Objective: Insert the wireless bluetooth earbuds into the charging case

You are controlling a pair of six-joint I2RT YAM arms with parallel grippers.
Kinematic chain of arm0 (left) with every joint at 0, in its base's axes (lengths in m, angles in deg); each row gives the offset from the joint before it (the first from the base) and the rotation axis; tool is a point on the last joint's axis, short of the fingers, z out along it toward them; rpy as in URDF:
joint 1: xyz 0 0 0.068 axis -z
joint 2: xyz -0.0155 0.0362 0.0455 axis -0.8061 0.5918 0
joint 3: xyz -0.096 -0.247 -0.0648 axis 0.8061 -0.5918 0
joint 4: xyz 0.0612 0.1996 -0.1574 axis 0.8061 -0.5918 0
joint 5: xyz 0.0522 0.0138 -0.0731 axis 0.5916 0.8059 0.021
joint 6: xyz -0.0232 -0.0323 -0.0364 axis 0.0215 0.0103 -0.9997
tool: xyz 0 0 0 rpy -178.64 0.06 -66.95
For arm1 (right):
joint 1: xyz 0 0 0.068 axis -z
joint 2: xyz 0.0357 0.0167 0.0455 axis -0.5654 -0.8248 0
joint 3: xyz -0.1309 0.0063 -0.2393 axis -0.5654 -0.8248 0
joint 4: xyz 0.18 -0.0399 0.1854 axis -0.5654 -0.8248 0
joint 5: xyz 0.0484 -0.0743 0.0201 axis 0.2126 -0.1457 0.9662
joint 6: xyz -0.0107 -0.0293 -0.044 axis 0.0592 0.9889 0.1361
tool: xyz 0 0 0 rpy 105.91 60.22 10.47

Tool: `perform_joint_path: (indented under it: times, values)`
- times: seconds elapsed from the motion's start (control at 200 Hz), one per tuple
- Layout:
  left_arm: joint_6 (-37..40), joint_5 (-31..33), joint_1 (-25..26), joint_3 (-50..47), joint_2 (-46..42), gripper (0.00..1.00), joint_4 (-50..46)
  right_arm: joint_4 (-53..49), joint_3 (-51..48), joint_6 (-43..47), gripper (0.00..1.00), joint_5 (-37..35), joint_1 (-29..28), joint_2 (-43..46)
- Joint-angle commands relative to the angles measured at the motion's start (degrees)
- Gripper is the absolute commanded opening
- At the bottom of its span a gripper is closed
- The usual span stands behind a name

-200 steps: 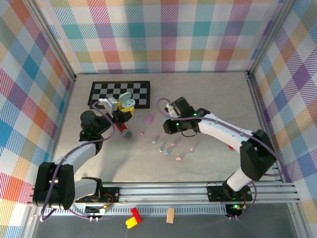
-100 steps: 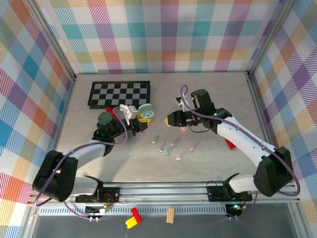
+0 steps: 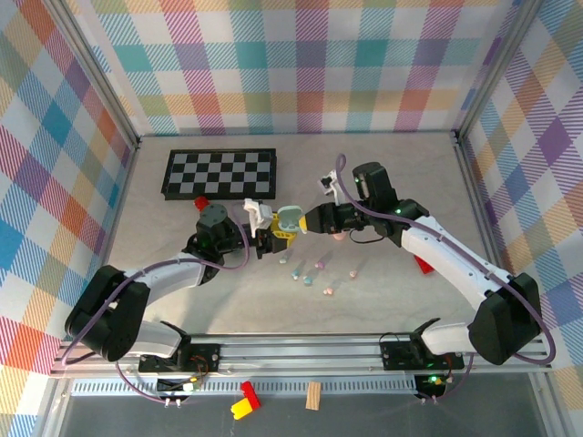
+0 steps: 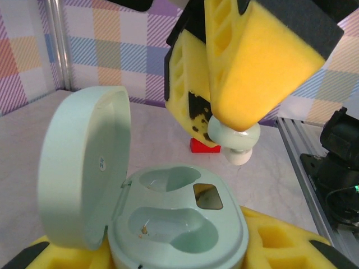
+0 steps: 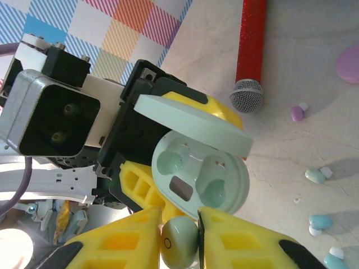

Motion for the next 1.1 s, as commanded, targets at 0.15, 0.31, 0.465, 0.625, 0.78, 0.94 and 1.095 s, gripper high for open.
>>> perform_joint_path:
  times: [0.15,0.31,0.465,0.625,0.78,0.94,1.095]
  values:
    - [2.3,-3.4,1.4,2.8,0.9,0.24,-1.3,1.7,2.6,2.1,0.22,1.0,0.2,-0.4]
    - [2.0,-4.3,1.9,3.1,1.8,0.24,-0.9,2.0,3.4,2.4,0.22,0.7,0.2,-1.6]
    - [1.0,-5.1,2.0,3.3,2.2,0.24,0.4,2.2,3.2,2.9,0.23,0.1,0.2,-2.3]
    - [-0.4,-5.5,2.0,3.4,2.2,0.24,1.9,2.0,2.6,4.3,0.23,-1.1,0.2,-2.3]
    - [-4.4,-6.4,2.0,3.4,2.7,0.24,6.0,2.8,1.4,4.9,0.23,-1.8,0.2,-2.3]
    - [-6.4,-6.8,2.0,3.4,3.3,0.23,8.5,4.0,0.2,5.9,0.23,-2.8,0.2,-1.4]
    - [-7.1,-7.0,2.0,3.5,3.1,0.23,9.4,4.2,-0.4,6.8,0.23,-3.4,0.2,-0.7]
